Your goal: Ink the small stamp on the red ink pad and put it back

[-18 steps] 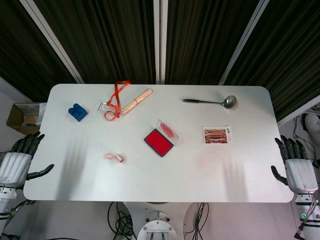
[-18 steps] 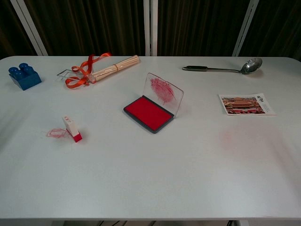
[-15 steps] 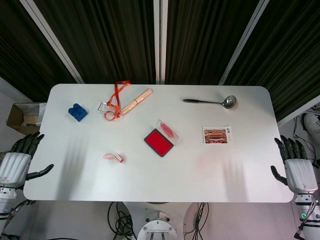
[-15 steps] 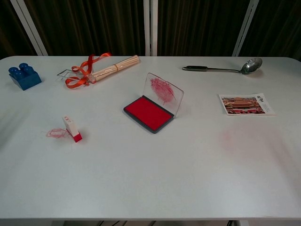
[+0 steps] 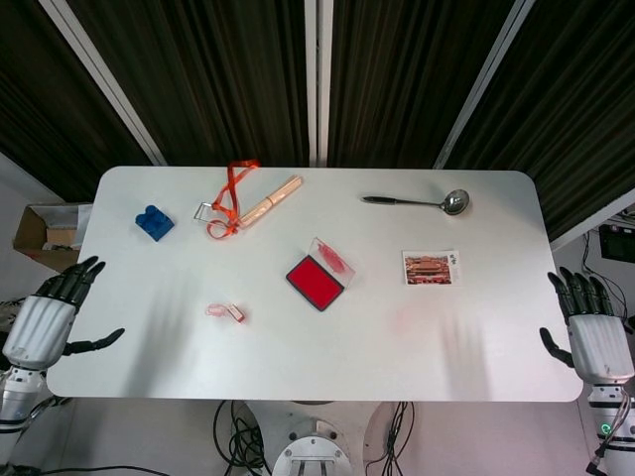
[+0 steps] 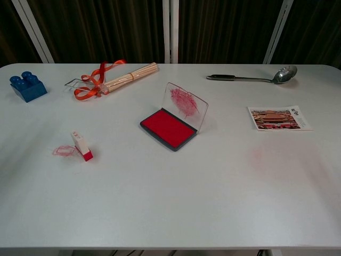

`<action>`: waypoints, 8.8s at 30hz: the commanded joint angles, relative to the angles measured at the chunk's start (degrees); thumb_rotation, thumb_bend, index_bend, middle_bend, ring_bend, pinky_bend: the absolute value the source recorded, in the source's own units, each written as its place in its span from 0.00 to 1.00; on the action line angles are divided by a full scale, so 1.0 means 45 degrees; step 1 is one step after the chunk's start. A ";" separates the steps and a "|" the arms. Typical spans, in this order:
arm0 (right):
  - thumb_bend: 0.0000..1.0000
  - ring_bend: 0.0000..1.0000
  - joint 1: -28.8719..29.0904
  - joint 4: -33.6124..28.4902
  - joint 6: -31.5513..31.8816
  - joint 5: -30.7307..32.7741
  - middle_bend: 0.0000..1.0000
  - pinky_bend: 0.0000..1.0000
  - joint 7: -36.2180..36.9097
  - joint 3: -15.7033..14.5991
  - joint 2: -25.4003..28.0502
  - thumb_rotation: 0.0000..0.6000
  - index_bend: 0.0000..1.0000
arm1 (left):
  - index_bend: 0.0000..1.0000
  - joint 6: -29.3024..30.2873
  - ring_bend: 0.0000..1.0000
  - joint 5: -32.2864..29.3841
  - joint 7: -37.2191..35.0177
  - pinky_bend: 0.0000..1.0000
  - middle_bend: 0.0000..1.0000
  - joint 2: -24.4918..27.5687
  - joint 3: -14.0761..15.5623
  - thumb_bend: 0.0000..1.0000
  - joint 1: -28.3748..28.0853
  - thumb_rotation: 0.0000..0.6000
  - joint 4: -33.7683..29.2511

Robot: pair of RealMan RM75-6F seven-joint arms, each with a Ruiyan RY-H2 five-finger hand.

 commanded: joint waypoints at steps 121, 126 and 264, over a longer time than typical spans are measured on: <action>0.23 0.00 -0.0150 0.0732 -0.0309 0.0593 0.00 0.00 0.0857 0.0079 0.0017 1.00 0.00 | 0.60 -0.8073 0.98 -0.0443 -0.3921 1.00 0.60 -0.7284 -0.0387 0.41 -1.0217 1.00 0.6108; 0.23 0.00 -0.0110 0.0743 -0.0422 0.0620 0.00 0.00 0.0888 0.0069 0.0012 1.00 0.00 | 0.60 -0.9103 0.98 -0.0882 -0.4489 1.00 0.60 -0.8365 -0.0542 0.41 -1.0835 1.00 0.7433; 0.23 0.00 0.0102 0.0109 -0.0912 0.0883 0.00 0.00 -0.0074 -0.0041 0.0089 1.00 0.00 | 0.39 -0.4990 0.98 -0.0111 -0.5959 1.00 0.43 -0.5568 0.2154 0.40 -0.5118 1.00 0.6583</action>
